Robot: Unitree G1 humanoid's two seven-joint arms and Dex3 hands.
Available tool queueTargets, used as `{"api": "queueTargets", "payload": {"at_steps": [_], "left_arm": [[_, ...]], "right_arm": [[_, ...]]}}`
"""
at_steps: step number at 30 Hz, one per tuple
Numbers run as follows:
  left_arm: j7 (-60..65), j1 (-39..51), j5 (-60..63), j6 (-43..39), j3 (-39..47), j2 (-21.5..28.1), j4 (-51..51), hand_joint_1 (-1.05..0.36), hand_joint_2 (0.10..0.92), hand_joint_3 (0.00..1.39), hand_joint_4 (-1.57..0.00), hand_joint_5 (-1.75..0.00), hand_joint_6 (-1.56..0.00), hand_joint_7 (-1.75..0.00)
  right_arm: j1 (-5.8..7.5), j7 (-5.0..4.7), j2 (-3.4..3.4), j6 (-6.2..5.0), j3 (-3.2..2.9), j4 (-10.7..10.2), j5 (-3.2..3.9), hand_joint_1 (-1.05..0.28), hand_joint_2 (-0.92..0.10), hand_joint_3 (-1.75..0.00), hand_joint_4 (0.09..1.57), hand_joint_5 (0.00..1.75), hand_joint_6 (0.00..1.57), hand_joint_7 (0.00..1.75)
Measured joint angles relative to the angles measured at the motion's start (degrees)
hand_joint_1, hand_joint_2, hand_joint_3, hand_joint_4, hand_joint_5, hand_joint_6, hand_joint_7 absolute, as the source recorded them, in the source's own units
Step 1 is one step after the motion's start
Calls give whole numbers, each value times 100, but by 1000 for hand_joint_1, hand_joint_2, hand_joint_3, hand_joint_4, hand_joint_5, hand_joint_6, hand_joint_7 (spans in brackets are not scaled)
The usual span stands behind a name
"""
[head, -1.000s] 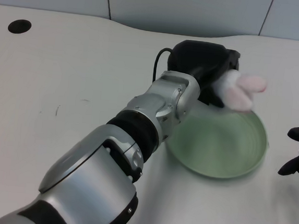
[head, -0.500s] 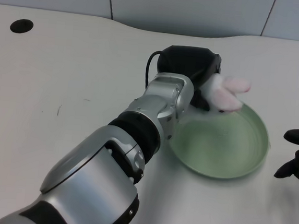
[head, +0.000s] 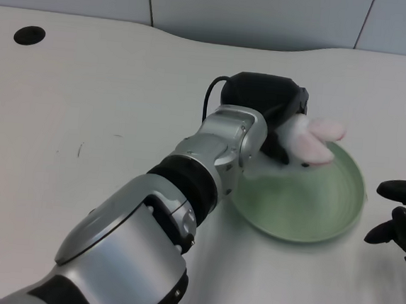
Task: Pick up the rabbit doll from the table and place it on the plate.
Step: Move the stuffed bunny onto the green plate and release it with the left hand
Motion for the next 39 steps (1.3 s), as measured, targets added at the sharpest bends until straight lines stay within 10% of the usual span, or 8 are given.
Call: {"api": "queueTargets", "payload": {"at_steps": [20,39], "left_arm": [[-357,90,-8,-310,-192,0,15,-307,912,73,-583,-1184,-747,-603],[-263,141,6,-455,-204,0,15,-317,921,54,-609,-1417,-724,-810]], "right_arm": [[183,-195,94,1,126,-307,-88,-295,-921,-539,231,1559,239,1197],[184,-88,114,-145,167,-264,-112,-285,-921,-574,247,1592,264,1196]]}}
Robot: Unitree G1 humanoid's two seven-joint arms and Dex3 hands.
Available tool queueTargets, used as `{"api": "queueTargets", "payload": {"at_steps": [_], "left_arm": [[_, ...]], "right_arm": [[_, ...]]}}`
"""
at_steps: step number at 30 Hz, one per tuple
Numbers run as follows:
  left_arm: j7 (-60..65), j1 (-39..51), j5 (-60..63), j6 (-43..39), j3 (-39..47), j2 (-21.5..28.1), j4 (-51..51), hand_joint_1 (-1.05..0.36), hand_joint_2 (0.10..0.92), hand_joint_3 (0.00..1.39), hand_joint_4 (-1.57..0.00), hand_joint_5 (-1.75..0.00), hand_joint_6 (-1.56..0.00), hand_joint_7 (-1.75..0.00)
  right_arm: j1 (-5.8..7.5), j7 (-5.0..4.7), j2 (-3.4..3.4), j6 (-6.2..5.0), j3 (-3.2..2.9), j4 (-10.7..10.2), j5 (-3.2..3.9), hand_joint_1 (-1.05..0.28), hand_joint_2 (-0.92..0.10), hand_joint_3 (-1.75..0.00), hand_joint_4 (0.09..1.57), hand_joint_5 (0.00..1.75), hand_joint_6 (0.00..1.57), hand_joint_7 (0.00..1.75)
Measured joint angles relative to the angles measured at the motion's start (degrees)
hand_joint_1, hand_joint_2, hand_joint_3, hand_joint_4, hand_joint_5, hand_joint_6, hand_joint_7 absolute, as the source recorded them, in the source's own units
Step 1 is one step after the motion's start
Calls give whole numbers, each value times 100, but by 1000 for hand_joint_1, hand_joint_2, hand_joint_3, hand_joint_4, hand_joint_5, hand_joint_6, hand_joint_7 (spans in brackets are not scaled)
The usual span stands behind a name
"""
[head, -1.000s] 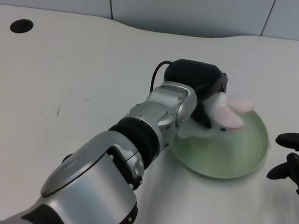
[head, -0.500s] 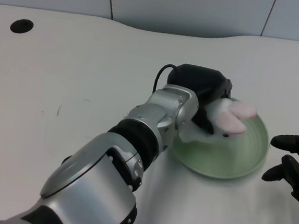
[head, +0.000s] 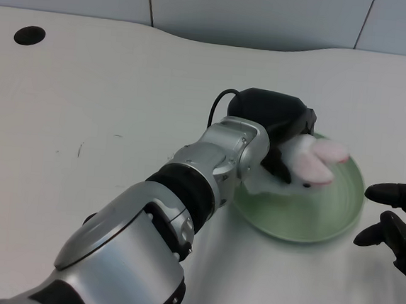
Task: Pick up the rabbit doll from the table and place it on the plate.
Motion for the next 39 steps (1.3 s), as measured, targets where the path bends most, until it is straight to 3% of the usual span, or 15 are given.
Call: {"api": "queueTargets", "payload": {"at_steps": [3,5,8,10,14,17,28,32,39], "left_arm": [[20,2,3,-9,-1,0,0,-317,910,45,-634,-1426,-740,-840],[64,4,27,-89,-40,1,1,-546,904,15,-335,-1170,-331,-888],[63,6,64,-243,-133,1,3,-675,916,19,-83,-958,-70,-849],[66,6,118,-261,-194,1,10,-719,920,28,-21,-873,-18,-792],[93,6,304,-311,-364,2,55,-837,921,125,0,-290,0,-281],[89,6,336,-321,-396,3,57,-855,921,129,1,-68,1,-103],[-156,2,101,-126,-74,11,64,-935,918,47,1,1,-5,-63],[-278,-9,-217,-401,256,55,10,-962,921,63,1,1,-12,-62],[-836,-45,-908,-1041,998,501,-277,-986,921,139,1,1,-3,-44]], "right_arm": [[1,0,0,0,1,-1,0,-295,-921,-569,230,1576,267,1203],[13,-12,0,-4,18,-13,-16,-300,-921,-562,233,1531,247,1223],[22,-15,0,-63,65,-13,-37,-302,-921,-566,239,1524,241,1234],[22,-15,0,-98,65,-13,-38,-299,-921,-566,236,1526,240,1236],[21,-21,-1,-99,65,-13,-35,-290,-921,-567,221,1541,229,1229],[21,-45,-2,-99,65,-11,-37,-293,-921,-562,221,1536,226,1219],[-41,-77,-12,-38,59,34,-12,-292,-921,-540,228,1536,233,1214],[-138,-78,-13,19,47,156,7,-306,-921,-521,217,1541,227,1212],[-286,-63,-27,6,32,389,-3,-301,-921,-540,188,1574,220,1207]]}}
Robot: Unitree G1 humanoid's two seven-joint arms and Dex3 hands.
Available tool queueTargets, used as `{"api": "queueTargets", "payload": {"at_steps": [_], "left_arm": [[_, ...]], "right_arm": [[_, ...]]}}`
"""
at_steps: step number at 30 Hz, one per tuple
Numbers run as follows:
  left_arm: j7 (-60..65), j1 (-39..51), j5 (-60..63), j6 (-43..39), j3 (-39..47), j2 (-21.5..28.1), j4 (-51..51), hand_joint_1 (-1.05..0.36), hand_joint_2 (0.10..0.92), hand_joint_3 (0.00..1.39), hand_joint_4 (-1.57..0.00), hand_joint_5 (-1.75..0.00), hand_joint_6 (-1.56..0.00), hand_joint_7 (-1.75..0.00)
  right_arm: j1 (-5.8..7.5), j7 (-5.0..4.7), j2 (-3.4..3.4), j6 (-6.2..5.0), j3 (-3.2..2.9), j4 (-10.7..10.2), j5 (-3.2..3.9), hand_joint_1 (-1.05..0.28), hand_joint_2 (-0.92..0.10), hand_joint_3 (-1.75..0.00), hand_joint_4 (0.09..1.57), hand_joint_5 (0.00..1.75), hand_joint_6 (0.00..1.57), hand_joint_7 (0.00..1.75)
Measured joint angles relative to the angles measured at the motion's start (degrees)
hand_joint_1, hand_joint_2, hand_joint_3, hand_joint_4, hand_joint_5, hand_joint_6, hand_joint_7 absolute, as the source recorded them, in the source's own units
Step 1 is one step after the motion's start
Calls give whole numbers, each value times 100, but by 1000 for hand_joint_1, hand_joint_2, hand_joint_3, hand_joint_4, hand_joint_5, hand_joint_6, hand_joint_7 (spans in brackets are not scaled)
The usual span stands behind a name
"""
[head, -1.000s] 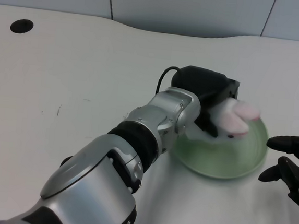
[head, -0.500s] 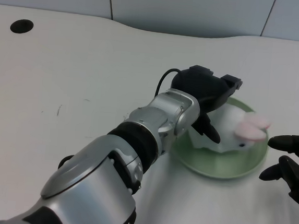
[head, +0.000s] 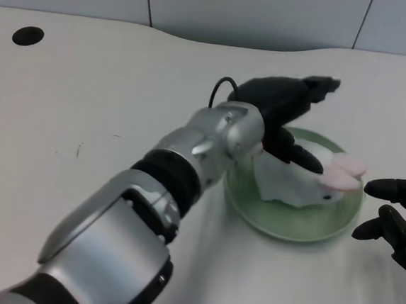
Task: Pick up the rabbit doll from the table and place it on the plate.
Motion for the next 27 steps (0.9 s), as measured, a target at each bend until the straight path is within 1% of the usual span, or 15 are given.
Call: {"api": "queueTargets", "payload": {"at_steps": [4,6,8,11,14,15,17,18,20,21,22,23,24,25,27], "left_arm": [[-717,196,-699,-436,617,541,-378,-971,921,161,-11,-6,-19,-46],[-994,426,-977,-577,859,762,-544,-946,921,167,-18,-10,-27,-47],[-1244,664,-1189,-628,1041,918,-612,-938,921,168,-19,-11,-29,-46],[-1407,821,-1293,-626,1113,1033,-657,-935,921,169,-19,-12,-30,-45],[-1756,977,-1741,-606,1423,1071,-1009,-886,921,249,-166,-96,-166,-91],[-2005,1149,-2073,-550,1674,1129,-1274,-816,921,299,-319,-201,-253,-104],[-2300,1613,-2665,-272,2116,1291,-1890,-705,921,358,-382,-526,-373,-67],[-2334,1855,-2850,-116,2262,1369,-2167,-672,921,377,-396,-638,-413,-59],[-2367,2292,-3036,173,2414,1494,-2616,-655,921,390,-400,-700,-433,-53],[-2368,2497,-3072,293,2455,1538,-2821,-631,921,421,-358,-861,-486,-72],[-2367,2738,-3141,365,2515,1568,-3036,-595,921,444,-302,-1138,-551,-108],[-2371,2974,-3225,432,2600,1594,-3197,-574,921,460,-264,-1308,-577,-151],[-2377,3197,-3347,525,2684,1631,-3329,-563,921,464,-232,-1435,-563,-267],[-2384,3400,-3431,655,2750,1684,-3444,-556,921,466,-215,-1546,-472,-526],[-2382,3716,-3552,905,2862,1778,-3648,-563,921,466,-241,-1624,-430,-708]], "right_arm": [[-24,43,-6,0,-72,114,28,-307,-921,-522,179,1648,226,1194],[-52,85,-6,4,-122,145,92,-309,-921,-526,167,1645,223,1187],[-83,126,-6,10,-168,172,119,-310,-921,-525,164,1643,222,1184],[-111,155,-6,19,-179,196,123,-311,-921,-524,162,1642,223,1181],[-152,152,-2,28,-169,204,98,-308,-921,-523,159,1583,241,1171],[-163,127,-5,30,-170,205,87,-311,-921,-523,166,1561,245,1163],[-169,111,-21,33,-185,224,83,-311,-921,-521,174,1549,249,1157],[-172,110,-35,36,-195,242,84,-312,-921,-519,176,1546,250,1155],[-178,110,-51,40,-199,261,84,-312,-921,-516,178,1543,251,1154],[-193,111,-50,41,-189,270,83,-308,-921,-520,179,1539,249,1152],[-209,115,-46,40,-177,272,83,-305,-921,-525,181,1536,247,1151],[-229,118,-45,40,-172,278,82,-301,-921,-531,183,1534,245,1150],[-241,124,-47,37,-171,285,82,-300,-921,-535,186,1534,244,1150],[-244,127,-48,35,-174,295,82,-301,-921,-536,194,1536,245,1152],[-246,126,-49,30,-175,321,67,-308,-921,-533,201,1535,250,1153]]}}
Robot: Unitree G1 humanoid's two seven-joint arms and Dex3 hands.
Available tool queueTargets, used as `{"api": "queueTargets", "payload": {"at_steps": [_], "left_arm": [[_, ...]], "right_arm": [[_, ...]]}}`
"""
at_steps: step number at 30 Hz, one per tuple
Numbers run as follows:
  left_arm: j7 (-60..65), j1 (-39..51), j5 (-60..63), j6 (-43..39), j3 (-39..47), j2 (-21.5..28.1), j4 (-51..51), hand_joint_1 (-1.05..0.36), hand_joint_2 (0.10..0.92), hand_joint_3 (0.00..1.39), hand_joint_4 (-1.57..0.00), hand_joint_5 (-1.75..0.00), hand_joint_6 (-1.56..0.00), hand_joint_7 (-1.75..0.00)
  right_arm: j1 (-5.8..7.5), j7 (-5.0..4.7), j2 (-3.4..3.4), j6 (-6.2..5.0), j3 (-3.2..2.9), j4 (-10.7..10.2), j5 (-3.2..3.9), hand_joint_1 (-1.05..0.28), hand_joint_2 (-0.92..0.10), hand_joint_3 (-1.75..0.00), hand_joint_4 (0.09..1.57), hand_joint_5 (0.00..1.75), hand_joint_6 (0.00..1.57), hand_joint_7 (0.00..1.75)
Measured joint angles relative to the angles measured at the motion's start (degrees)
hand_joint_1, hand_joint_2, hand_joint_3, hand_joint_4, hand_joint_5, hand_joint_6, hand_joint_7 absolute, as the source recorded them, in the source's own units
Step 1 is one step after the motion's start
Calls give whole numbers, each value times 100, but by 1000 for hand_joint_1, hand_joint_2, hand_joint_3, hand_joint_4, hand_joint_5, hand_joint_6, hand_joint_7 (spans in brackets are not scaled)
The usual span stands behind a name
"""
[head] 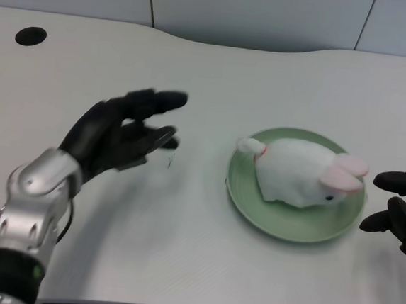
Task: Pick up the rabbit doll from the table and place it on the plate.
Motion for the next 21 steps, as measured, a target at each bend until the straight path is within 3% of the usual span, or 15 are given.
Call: {"api": "queueTargets", "payload": {"at_steps": [4,9,13,17,21], "left_arm": [[79,424,-10,294,75,168,-439,-550,921,462,-292,-1710,-378,-1073],[108,720,-48,533,137,189,-652,-539,921,467,-282,-1735,-341,-1181],[6,1046,-173,783,164,282,-985,-511,921,515,-476,-1745,-449,-1466],[-187,1473,-218,1165,138,391,-1053,-515,921,510,-571,-1746,-490,-1533],[-198,1488,-231,1663,104,450,-1146,-542,921,504,-604,-1746,-496,-1545]], "right_arm": [[-2,-21,0,-29,13,4,-93,-313,-921,-528,201,1525,252,1149],[-2,-54,0,-49,13,4,-99,-312,-921,-525,203,1519,254,1143],[-32,-50,0,-52,18,31,-96,-299,-921,-535,203,1522,250,1134],[-85,3,-33,-124,-5,214,-94,-293,-921,-546,208,1529,257,1133],[-290,21,-46,-209,-5,379,-97,-296,-921,-541,211,1522,261,1129]]}}
